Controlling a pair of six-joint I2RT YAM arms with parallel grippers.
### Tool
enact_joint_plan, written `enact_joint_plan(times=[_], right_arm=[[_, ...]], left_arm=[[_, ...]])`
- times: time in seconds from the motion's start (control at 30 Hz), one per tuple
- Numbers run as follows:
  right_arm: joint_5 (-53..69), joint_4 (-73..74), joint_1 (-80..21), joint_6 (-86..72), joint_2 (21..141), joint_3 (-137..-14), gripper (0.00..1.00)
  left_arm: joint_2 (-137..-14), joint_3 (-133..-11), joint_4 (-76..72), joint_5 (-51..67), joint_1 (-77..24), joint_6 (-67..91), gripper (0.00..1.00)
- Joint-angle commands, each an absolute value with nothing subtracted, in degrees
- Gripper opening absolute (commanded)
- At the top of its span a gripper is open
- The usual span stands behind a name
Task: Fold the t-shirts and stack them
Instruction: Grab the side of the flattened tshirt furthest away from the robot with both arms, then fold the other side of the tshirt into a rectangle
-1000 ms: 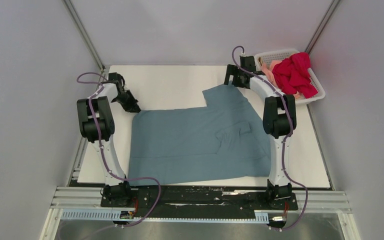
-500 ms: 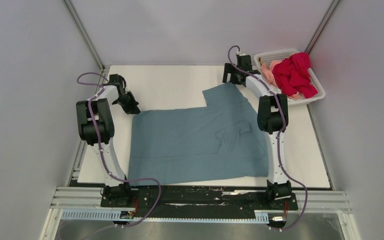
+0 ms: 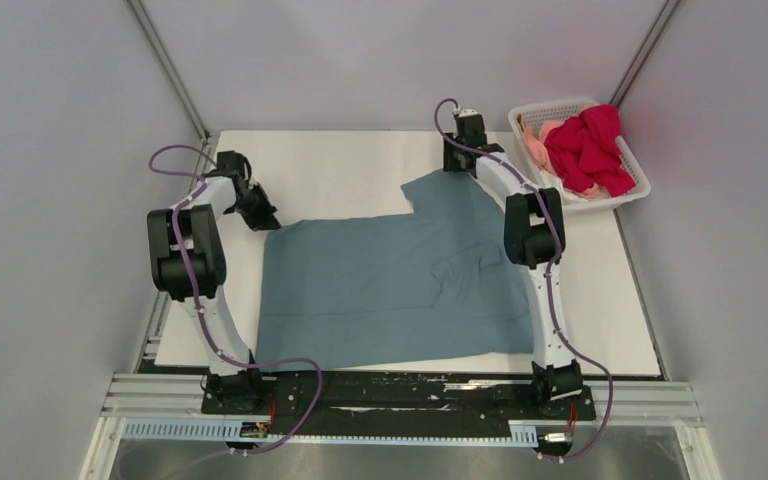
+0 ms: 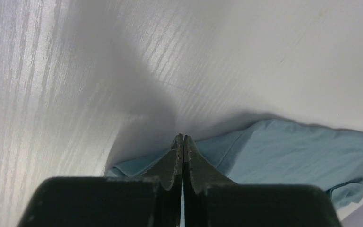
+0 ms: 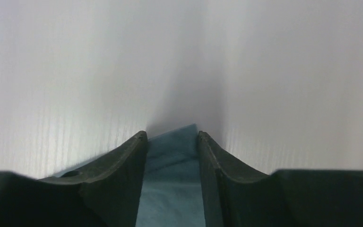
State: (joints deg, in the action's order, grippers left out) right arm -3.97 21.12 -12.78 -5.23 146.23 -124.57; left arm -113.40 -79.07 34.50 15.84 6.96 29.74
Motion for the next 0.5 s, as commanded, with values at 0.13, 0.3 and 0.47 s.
enact_joint_plan(times=[0.13,0.3,0.47], right_arm=[[-9.8,22.4,-13.6,-4.8,139.8,-119.1,0.14],[-9.3,22.4,-13.8,-3.7,137.9,-121.4,0.0],[-8.2,21.7,-13.8,-2.7,135.3,-120.8,0.0]], left_arm=[[-106.9,-77.8,31.9,11.4,4.0,29.6,0.0],[-105.3,-77.2,31.8,7.3,2.8,29.6,0.0],[-106.6,-78.9,33.1,6.4,2.7,30.6,0.0]])
